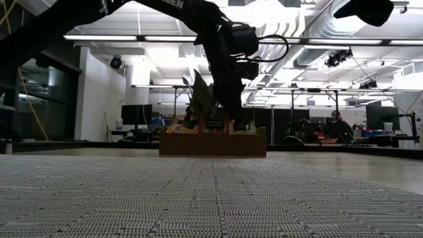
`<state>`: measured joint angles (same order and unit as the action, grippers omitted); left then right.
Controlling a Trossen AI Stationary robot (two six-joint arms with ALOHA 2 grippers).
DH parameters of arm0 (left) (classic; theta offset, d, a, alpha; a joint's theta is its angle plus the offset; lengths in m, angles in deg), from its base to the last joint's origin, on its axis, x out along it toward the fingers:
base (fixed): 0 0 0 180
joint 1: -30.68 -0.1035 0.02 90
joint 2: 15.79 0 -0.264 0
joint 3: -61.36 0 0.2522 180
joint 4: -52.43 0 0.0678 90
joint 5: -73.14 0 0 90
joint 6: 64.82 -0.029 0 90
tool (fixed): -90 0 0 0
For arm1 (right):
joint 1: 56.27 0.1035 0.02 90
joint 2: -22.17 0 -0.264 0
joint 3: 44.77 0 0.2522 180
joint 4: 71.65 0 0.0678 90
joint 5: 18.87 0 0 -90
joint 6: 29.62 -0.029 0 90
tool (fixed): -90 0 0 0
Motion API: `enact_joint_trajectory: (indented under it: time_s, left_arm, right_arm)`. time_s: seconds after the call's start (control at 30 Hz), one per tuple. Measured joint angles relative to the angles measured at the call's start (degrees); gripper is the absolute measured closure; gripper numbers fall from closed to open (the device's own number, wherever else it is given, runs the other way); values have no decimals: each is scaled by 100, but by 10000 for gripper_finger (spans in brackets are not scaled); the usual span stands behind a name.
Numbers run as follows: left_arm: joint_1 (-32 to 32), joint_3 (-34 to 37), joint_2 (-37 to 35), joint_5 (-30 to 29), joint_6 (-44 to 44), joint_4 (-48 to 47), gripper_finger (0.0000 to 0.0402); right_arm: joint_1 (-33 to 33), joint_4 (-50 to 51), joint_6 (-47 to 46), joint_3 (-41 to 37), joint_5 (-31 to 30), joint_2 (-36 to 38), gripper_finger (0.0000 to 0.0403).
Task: Pick & Place Tea
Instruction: Return to Home Position
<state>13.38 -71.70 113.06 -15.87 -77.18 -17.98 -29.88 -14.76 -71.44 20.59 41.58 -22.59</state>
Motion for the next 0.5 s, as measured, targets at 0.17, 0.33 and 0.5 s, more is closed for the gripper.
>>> enact_joint_trajectory:
  time_s: [0.17,0.33,0.5]
  left_arm:
    - [-77,-7,-254,148,323,13,188]
    - [-87,0,-601,120,580,-55,214]
    - [-70,-4,-1211,263,715,-50,289]
  right_arm:
    - [2,-104,95,0,-457,325,171]
    - [0,-115,429,0,-774,891,171]
    - [2,-39,848,0,-1046,1664,171]
